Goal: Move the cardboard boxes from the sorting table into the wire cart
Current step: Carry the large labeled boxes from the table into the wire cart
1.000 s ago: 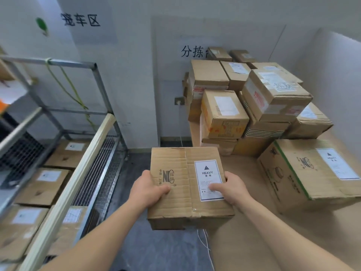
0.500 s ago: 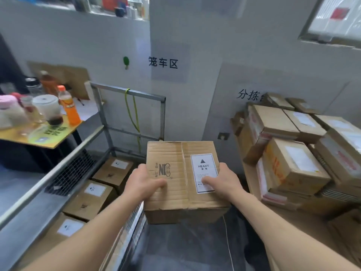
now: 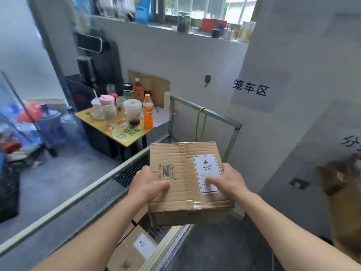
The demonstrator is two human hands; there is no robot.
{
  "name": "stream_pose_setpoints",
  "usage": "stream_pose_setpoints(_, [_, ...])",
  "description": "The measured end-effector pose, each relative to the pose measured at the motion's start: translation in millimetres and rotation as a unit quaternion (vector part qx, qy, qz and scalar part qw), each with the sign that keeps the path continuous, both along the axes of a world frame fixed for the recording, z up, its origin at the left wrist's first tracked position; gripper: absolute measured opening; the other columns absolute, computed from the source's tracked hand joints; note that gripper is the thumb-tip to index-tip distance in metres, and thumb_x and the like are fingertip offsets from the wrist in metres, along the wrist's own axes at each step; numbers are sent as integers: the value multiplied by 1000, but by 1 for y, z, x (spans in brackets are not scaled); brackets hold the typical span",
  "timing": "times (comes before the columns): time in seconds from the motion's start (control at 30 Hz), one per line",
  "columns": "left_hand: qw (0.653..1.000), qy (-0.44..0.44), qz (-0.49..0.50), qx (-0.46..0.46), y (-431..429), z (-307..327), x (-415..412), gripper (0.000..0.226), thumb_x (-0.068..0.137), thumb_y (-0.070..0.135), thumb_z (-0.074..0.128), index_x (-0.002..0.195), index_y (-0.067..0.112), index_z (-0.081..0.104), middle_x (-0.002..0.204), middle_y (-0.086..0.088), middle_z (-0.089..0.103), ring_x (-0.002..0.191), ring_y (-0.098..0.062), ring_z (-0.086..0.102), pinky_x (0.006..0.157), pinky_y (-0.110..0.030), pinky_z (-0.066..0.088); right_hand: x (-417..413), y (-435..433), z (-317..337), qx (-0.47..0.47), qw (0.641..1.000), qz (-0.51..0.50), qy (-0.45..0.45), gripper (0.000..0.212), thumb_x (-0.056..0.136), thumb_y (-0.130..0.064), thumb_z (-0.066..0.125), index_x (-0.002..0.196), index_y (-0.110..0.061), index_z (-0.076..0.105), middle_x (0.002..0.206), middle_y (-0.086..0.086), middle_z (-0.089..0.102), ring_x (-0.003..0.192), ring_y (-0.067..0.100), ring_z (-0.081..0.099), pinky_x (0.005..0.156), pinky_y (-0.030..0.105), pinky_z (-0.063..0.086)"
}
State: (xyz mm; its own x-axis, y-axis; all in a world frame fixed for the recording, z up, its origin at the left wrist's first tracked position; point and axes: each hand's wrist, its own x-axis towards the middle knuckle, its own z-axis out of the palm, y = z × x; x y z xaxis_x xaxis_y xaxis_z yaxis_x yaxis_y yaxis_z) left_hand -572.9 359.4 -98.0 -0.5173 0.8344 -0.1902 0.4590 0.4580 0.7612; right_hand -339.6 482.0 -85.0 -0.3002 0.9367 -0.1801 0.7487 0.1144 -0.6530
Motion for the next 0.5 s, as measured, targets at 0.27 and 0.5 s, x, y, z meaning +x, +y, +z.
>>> stream_pose_setpoints(0.27, [990, -32, 135, -26, 40, -24, -35, 42, 68, 34, 82, 103, 24, 62, 103, 5, 69, 94, -15, 66, 84, -37, 57, -85, 101, -37, -43, 992, 117, -4, 51, 56, -52, 75, 97, -32, 53, 96, -19, 64, 88, 5, 59, 71, 32, 43])
stream_pose_setpoints(0.5, [972, -59, 224, -49, 58, -46, -49, 51, 59, 35, 80, 105, 21, 63, 106, 3, 70, 99, -19, 67, 89, -42, 57, -141, 154, -56, -51, 975, 211, -41, 54, 51, -56, 74, 95, -34, 52, 91, -21, 62, 82, -2, 57, 61, 26, 41])
